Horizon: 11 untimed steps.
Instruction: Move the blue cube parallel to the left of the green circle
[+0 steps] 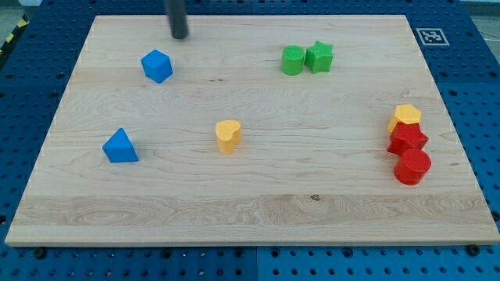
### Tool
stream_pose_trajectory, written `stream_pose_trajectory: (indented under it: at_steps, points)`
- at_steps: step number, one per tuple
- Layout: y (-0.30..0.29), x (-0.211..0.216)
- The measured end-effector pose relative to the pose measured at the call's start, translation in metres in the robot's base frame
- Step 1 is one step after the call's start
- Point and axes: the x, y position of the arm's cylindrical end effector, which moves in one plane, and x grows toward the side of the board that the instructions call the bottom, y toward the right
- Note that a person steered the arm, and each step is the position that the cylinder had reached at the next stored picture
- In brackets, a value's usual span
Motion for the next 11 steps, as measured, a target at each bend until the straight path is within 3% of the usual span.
stream_pose_trajectory:
  at_steps: [2,3,4,5,6,8,9,11]
  points:
    - [-0.102,0.017]
    - [-0.101,0.086]
    - [-0.050,0.138]
    - [0.040,0.137]
    - [0.069,0.131]
    - [-0.027,0.147]
    - [-0.040,0.120]
    - [0.076,0.115]
